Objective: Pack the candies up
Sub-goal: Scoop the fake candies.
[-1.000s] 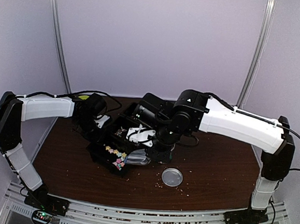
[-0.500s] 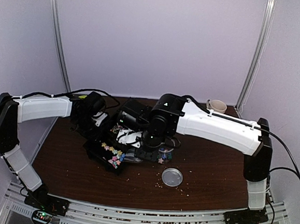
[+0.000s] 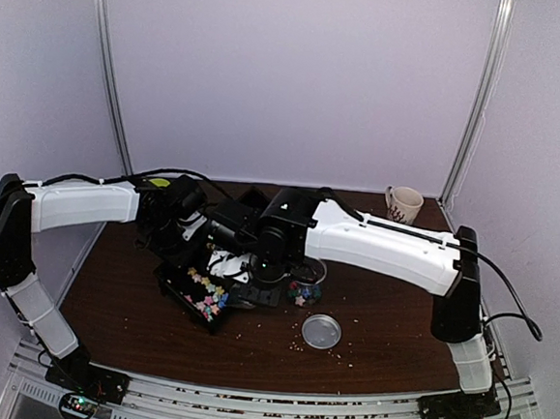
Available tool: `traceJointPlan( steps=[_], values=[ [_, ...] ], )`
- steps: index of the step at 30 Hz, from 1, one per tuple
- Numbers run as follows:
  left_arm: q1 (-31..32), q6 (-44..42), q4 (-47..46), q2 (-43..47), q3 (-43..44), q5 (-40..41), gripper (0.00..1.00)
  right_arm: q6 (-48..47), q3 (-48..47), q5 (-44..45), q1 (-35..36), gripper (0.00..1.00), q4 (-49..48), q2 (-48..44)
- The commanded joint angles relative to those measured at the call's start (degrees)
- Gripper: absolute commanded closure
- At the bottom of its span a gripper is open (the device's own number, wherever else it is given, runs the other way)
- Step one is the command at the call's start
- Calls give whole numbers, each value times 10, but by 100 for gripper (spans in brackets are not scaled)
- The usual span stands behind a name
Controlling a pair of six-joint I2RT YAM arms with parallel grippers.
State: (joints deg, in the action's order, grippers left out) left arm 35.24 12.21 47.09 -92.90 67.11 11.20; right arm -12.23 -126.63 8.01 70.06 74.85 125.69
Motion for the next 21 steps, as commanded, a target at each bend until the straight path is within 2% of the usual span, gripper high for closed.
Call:
traceJointPlan(
  steps=[1,11,21],
  values=[
    [7,2,-75,34,44,12,100,2,-33,21,13,100,-1,26],
    [19,-3,-71,31,47,30,100,0,-66,84,20,100,3,79],
    [26,-3,-70,26,50,31,100,-35,-60,229,60,100,-45,119]
  ],
)
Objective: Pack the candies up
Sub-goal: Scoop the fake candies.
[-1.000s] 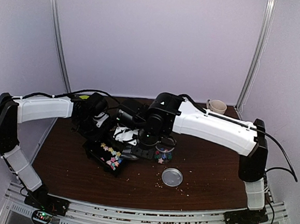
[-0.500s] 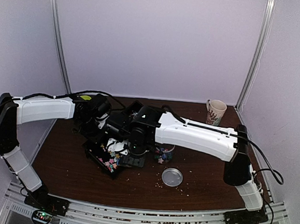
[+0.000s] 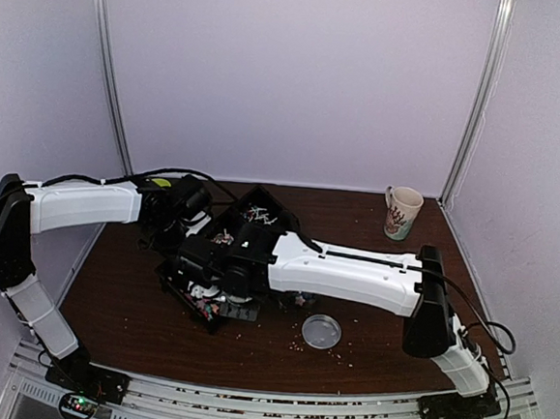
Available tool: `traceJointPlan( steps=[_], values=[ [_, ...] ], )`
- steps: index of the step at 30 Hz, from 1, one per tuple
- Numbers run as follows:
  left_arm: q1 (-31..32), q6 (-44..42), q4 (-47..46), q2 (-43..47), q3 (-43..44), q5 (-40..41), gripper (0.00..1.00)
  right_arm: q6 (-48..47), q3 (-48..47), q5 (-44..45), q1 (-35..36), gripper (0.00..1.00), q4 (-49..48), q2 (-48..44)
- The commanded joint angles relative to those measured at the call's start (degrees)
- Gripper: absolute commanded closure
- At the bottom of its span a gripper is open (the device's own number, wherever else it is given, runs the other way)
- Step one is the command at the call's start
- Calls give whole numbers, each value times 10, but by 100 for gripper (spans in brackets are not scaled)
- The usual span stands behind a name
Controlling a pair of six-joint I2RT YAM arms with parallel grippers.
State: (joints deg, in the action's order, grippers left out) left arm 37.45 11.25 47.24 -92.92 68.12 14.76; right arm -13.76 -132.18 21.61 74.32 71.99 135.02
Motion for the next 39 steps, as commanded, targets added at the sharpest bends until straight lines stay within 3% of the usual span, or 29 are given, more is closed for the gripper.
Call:
traceJointPlan(
  steps=[1,8,26,39],
  values=[
    [4,7,-72,25,40,-8,100,-27,-1,101,23,100,-25,29],
    [4,8,-77,25,39,-29,100,-55,35,80,41,100,-108,26],
    [-2,11,-105,35,25,-89,100,-57,310,-124,-13,100,-405,-94],
    [-10,9,-125,40,17,-146,100,-112,309,-174,-8,100,-443,-76]
  ],
)
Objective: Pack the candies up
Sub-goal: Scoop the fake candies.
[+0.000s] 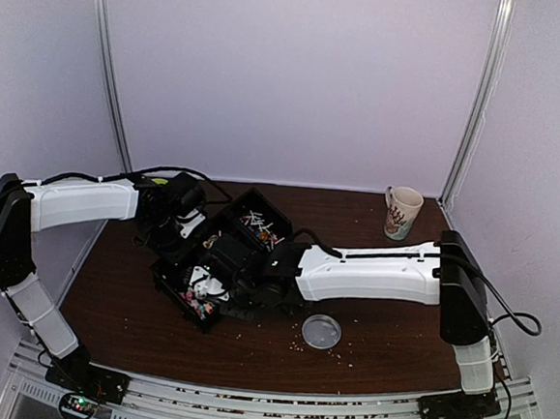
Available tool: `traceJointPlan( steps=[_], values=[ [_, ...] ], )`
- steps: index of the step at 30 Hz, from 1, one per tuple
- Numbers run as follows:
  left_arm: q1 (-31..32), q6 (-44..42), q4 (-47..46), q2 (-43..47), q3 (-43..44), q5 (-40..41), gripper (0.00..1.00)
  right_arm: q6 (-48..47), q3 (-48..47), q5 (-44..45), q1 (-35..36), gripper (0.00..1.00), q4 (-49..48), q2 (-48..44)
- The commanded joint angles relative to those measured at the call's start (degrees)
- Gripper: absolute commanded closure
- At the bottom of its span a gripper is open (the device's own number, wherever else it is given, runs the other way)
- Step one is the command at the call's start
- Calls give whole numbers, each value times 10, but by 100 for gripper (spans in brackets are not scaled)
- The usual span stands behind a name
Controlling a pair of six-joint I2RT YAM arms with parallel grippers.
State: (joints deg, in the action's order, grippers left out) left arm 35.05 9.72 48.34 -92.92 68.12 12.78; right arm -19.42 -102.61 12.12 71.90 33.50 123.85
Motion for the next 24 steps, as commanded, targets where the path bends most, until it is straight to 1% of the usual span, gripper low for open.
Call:
traceJointPlan(
  steps=[1,6,10,14,17,19,21,24],
  values=[
    [14,24,-138,41,17,-130,100,-70,26,-68,19,100,-68,30],
    [6,21,-146,38,13,-177,100,-126,64,-46,21,100,-63,-1],
    [-2,23,-145,31,13,-195,100,-143,72,-48,18,100,-35,-24],
    [-10,29,-139,23,14,-188,100,-148,71,-76,15,100,-3,-44],
    [-13,32,-138,19,14,-185,100,-146,64,-113,10,100,25,-51],
    [-13,33,-138,18,14,-183,100,-144,59,-129,10,100,31,-49],
    [-13,33,-139,18,13,-185,100,-131,50,-138,6,100,37,-42],
    [-13,31,-150,23,9,-198,100,-103,27,-172,-4,100,40,-26]
  ],
)
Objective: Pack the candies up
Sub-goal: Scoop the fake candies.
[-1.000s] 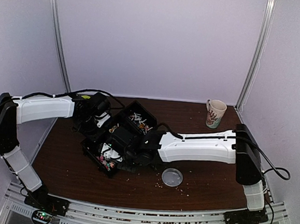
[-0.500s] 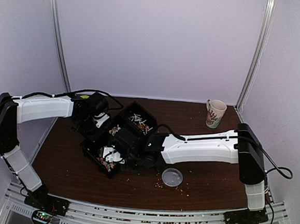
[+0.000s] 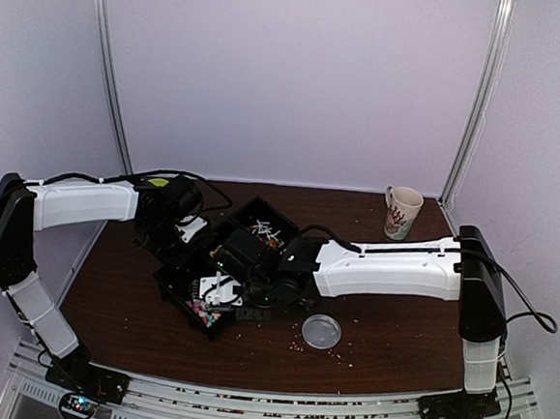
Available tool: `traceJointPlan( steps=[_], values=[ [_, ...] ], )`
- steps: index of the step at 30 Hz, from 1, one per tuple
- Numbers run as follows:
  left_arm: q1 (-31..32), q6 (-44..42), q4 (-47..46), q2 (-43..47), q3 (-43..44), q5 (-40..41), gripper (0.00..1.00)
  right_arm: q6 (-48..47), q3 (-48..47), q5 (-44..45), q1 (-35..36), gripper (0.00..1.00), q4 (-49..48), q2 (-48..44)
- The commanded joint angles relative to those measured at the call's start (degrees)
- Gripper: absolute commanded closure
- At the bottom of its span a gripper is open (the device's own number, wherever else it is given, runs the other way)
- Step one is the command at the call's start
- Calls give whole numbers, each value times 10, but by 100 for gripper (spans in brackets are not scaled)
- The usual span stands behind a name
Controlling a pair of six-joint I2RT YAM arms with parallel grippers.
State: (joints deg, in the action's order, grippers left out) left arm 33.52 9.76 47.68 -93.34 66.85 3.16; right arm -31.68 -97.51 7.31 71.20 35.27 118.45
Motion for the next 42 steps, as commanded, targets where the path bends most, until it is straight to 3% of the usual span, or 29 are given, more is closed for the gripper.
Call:
traceJointPlan(
  steps=[1,11,17,20,22,29,35,42],
  values=[
    [3,31,-148,28,19,-106,100,28,-33,-128,2,100,23,39],
    [2,37,-205,36,-9,-191,100,127,-138,-129,2,100,42,119],
    [2,52,-203,35,-13,-175,100,179,-187,-74,7,100,78,137],
    [2,55,-192,36,-8,-159,100,183,-126,-89,7,100,44,106],
    [2,56,-209,46,-17,-182,100,186,-55,-89,5,100,-16,71],
    [-1,66,-223,55,-14,-259,100,203,39,-131,-10,100,-81,15],
    [-1,56,-210,56,-8,-231,100,196,40,-126,-10,100,-81,21],
    [-1,65,-209,53,-12,-223,100,248,61,-101,-11,100,-184,46]
  ],
)
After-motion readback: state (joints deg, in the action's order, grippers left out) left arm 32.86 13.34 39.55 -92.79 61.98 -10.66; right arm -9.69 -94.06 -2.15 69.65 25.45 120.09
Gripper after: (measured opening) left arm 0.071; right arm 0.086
